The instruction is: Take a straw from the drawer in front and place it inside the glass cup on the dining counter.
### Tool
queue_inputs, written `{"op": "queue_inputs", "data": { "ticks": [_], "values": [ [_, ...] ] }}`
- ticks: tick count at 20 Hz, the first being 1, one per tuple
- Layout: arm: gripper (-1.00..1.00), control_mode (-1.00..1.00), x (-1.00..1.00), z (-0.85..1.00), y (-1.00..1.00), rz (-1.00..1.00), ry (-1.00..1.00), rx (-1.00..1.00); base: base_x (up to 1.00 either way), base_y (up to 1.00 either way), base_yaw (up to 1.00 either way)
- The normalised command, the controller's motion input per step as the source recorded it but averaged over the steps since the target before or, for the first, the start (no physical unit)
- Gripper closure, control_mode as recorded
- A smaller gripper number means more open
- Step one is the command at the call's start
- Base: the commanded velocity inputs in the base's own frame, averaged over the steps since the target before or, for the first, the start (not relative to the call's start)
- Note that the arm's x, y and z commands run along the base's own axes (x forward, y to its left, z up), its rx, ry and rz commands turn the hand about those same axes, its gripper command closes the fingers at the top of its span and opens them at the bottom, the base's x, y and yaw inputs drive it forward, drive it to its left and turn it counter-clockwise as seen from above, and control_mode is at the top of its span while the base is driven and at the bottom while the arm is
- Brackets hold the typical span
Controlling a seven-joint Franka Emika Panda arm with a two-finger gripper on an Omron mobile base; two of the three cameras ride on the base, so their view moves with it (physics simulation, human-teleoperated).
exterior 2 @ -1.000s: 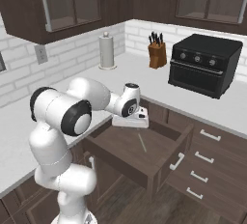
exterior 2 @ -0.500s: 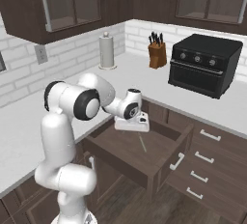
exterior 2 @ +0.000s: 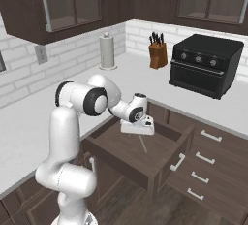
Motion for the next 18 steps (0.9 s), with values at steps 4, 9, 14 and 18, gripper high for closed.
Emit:
{"op": "queue_inputs", "data": {
  "ticks": [4, 9, 14, 18],
  "values": [
    [-1.00, -1.00, 0.18, -0.32, -0.08, 0.00, 0.00, 0.00, 0.00, 0.00, 0.00],
    [-1.00, -1.00, 0.24, -0.30, -0.07, 0.00, 0.00, 0.00, 0.00, 0.00, 0.00],
    [-1.00, -1.00, 0.20, -0.27, -0.02, 0.00, 0.00, 0.00, 0.00, 0.00, 0.00],
    [-1.00, -1.00, 0.18, -0.28, -0.02, 0.00, 0.00, 0.00, 0.00, 0.00, 0.00]
  ]
}}
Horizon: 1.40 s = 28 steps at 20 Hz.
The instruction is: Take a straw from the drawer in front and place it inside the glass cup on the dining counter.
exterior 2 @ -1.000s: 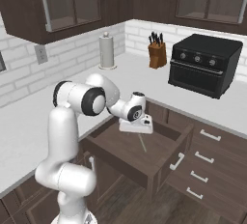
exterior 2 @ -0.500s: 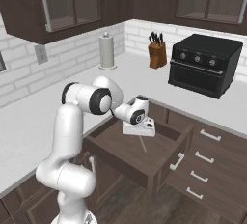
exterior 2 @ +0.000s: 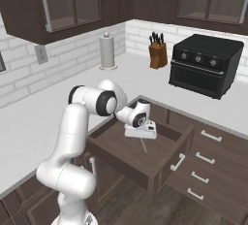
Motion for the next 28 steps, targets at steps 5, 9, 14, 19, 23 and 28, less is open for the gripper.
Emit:
{"op": "queue_inputs", "data": {
  "ticks": [5, 9, 14, 19, 23, 28],
  "values": [
    [-1.00, -1.00, 0.26, -0.17, -0.05, 0.00, -0.02, 0.00, 0.00, 0.00, 0.00],
    [-1.00, -1.00, 0.26, -0.10, -0.10, 0.00, -0.02, 0.00, 0.00, 0.00, 0.00],
    [-1.00, -1.00, 0.09, -0.19, -0.04, 0.00, -0.04, 0.00, 0.00, 0.00, 0.00],
    [-1.00, -1.00, 0.00, -0.31, 0.00, 0.00, -0.05, 0.00, 0.00, 0.00, 0.00],
    [-1.00, -1.00, 0.00, -0.32, 0.00, 0.00, -0.05, 0.00, 0.00, 0.00, 0.00],
    [1.00, -1.00, 0.00, -0.35, 0.00, 0.00, -0.05, -0.02, 0.00, 0.00, 0.00]
  ]
}}
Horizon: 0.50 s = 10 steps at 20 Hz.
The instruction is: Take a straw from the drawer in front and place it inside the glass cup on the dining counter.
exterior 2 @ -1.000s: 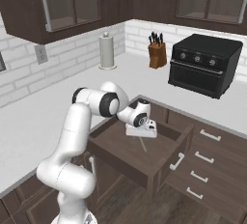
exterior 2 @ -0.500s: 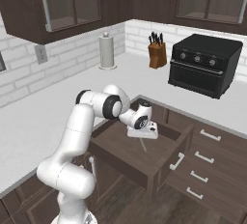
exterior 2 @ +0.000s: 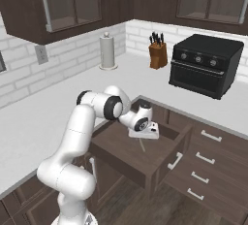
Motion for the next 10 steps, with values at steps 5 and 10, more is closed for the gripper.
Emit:
{"op": "queue_inputs", "data": {
  "ticks": [5, 10],
  "values": [
    [1.00, -1.00, -0.15, -0.26, 0.00, 0.00, -0.10, -0.03, 0.00, 0.00, 0.00],
    [1.00, -1.00, -0.11, -0.07, -0.04, 0.00, -0.07, 0.00, 0.00, 0.00, 0.00]
  ]
}}
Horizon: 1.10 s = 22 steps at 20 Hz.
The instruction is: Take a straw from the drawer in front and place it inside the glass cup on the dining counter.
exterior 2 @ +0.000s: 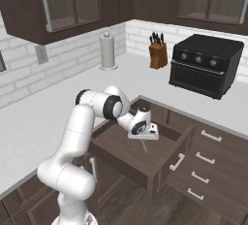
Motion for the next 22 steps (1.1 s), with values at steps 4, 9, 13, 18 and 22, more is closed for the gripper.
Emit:
{"op": "queue_inputs", "data": {
  "ticks": [4, 9, 13, 18, 22],
  "values": [
    [1.00, -1.00, -0.18, 0.03, -0.06, 0.00, -0.02, 0.00, 0.00, 0.00, 0.00],
    [1.00, -1.00, -0.12, 0.46, 0.00, 0.00, 0.00, 0.00, 0.00, 0.00, 0.00],
    [1.00, -1.00, -0.32, 1.00, 0.00, 0.00, 0.00, 0.05, 0.00, 0.00, 0.00],
    [1.00, -1.00, -0.48, 1.00, 0.02, 0.00, 0.00, 0.06, 0.00, 0.00, 0.00],
    [1.00, -1.00, -0.65, 1.00, 0.26, 0.00, -0.02, 0.03, 0.00, 0.00, 0.00]
  ]
}}
